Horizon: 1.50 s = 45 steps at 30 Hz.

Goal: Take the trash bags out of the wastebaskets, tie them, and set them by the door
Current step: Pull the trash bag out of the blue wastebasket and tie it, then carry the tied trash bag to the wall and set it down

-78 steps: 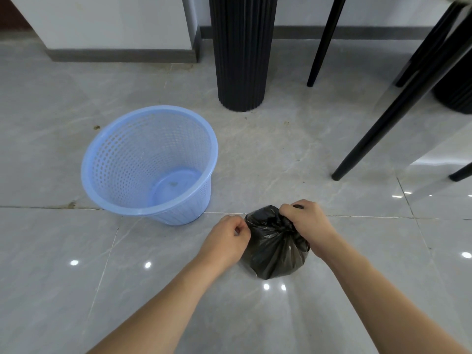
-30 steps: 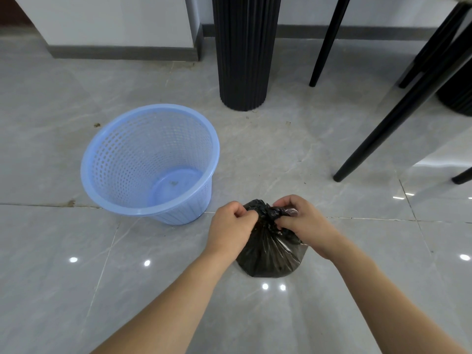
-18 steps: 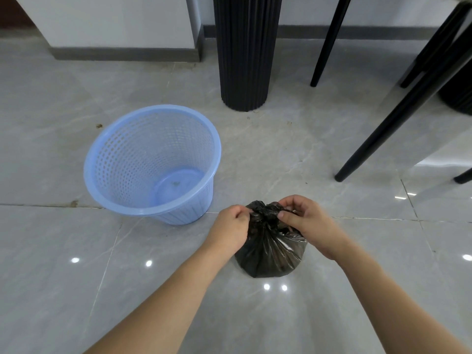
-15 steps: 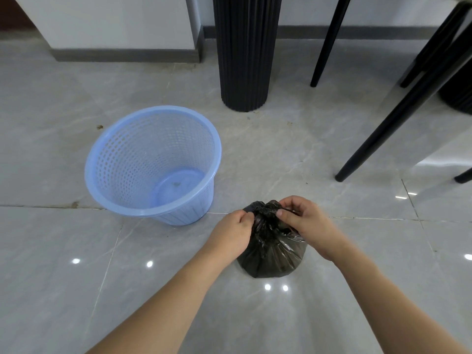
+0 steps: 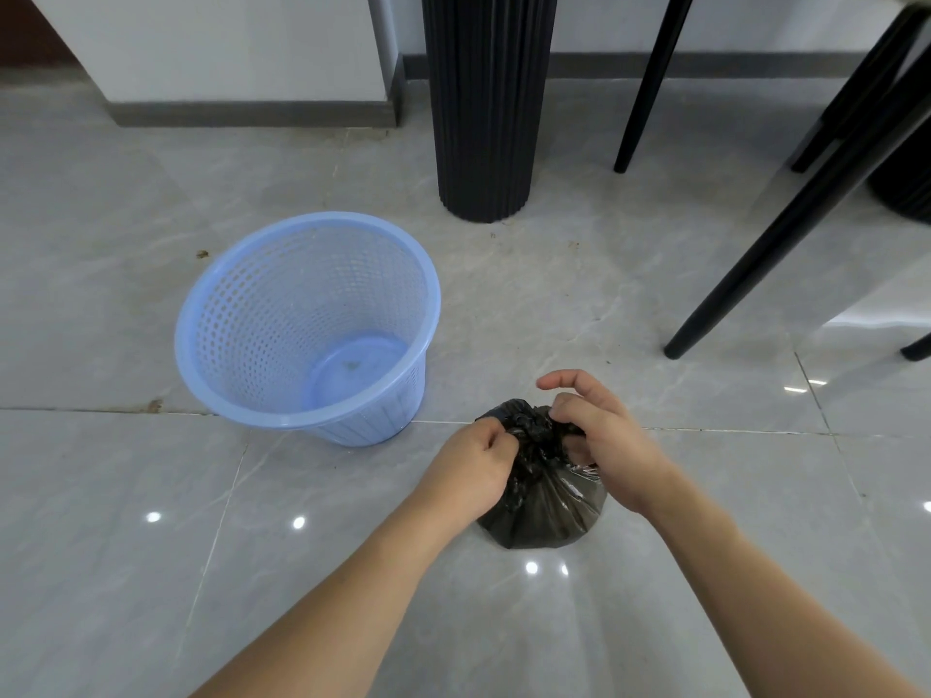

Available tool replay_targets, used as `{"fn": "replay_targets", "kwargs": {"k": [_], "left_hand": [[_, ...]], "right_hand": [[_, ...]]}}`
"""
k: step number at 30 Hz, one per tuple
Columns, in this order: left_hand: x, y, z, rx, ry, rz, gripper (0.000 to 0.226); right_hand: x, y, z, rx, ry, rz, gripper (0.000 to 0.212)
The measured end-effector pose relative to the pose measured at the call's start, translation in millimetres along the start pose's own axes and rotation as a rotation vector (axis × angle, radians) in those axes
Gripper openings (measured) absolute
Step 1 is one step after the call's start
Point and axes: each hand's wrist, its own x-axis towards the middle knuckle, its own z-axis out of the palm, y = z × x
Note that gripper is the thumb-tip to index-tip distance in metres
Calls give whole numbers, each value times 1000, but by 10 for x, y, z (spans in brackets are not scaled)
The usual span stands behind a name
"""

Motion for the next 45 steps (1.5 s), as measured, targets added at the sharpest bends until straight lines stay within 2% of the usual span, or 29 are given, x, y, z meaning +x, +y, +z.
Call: {"fn": "replay_targets", "kwargs": {"k": [3, 5, 8, 10, 14, 17, 19, 21, 22, 24, 28, 31, 33, 38, 41, 45], "left_hand": [[-22, -27, -15, 27, -12, -11, 27], [-57, -106, -59, 69, -19, -25, 28], [-104, -261, -153, 203, -53, -62, 31], [-128, -306, -174, 294, -66, -80, 33], [-96, -295, -161, 336, 31, -72, 28], [-57, -361, -145, 234, 36, -43, 13], [-33, -429, -80, 201, 28, -19, 44], [-15, -455, 29, 245, 33, 3, 68], [3, -474, 93, 273, 39, 1, 71], [41, -547, 201, 329, 50, 2, 60], [93, -621, 250, 262, 84, 42, 26], [96, -510, 168, 102, 83, 78, 9], [72, -421, 114, -13, 60, 56, 12], [-78, -90, -101, -80, 67, -36, 13], [-292, 443, -409, -146, 90, -69, 12], [-709, 1492, -1068, -127, 124, -68, 7]], "right_hand": [[46, 10, 46, 13, 103, -20, 28], [65, 50, 27, 8, 175, -28, 21], [85, 156, -80, 57, 259, -4, 14], [103, 229, -125, 7, 287, 7, 11], [165, 233, -151, -353, 276, -59, 6], [128, 140, -161, -555, 111, -104, 14], [88, 157, -142, -894, -17, -115, 37], [52, 236, -76, -1209, -69, -115, 54], [41, 277, -37, -1330, -58, -133, 53], [56, 340, 15, -1439, -12, -199, 42], [147, 326, 34, -1306, 69, -320, 28], [174, 283, 50, -1021, 66, -262, 20], [167, 235, 31, -904, 72, -219, 18], [21, -301, 18, -990, 26, -125, 16], [-213, -914, 89, -991, 62, -104, 17], [-691, -2004, 223, -1028, 149, -73, 16]]}}
